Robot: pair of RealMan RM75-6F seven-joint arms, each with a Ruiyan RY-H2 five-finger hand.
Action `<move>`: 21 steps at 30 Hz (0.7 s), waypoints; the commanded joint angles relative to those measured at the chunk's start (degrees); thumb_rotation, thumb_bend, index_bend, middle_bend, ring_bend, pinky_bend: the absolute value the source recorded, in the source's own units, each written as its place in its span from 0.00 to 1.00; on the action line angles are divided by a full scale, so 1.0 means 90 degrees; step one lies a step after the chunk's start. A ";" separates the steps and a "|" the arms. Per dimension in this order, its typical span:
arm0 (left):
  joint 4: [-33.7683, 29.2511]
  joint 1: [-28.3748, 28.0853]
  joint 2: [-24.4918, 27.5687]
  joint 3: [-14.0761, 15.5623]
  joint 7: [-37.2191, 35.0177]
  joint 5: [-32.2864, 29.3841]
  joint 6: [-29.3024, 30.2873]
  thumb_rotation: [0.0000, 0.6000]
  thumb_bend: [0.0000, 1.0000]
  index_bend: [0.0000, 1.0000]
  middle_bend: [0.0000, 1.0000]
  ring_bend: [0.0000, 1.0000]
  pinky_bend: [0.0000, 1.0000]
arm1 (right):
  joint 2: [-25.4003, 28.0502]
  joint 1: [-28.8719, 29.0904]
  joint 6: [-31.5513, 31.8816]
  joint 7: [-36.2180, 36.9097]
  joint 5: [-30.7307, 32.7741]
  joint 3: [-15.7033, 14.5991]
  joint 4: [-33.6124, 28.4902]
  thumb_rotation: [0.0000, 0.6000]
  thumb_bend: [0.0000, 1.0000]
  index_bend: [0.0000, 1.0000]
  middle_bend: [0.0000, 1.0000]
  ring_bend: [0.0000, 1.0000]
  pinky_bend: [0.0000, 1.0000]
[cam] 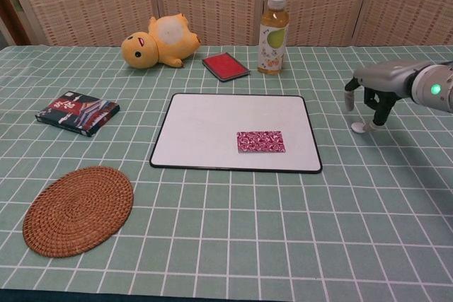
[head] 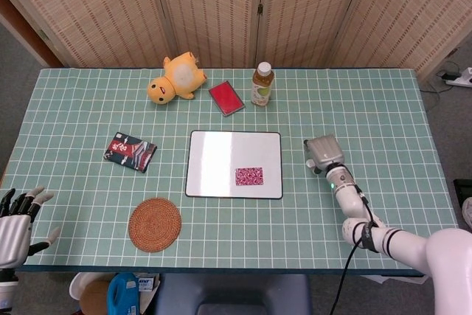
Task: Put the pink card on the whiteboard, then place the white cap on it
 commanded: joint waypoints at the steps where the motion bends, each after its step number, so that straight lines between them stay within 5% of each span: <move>1: 0.0000 -0.0001 -0.0002 -0.0001 0.0005 -0.0003 -0.0006 1.00 0.22 0.23 0.17 0.17 0.05 | -0.0088 -0.0026 -0.0052 0.0020 -0.0049 -0.0043 0.0123 1.00 0.20 0.38 0.83 1.00 1.00; 21: 0.0006 -0.0003 -0.0005 -0.0011 0.0040 -0.0047 -0.0046 1.00 0.22 0.23 0.17 0.17 0.04 | -0.0396 0.0010 -0.0247 -0.0032 0.0000 0.0079 0.0662 1.00 0.22 0.42 0.84 1.00 1.00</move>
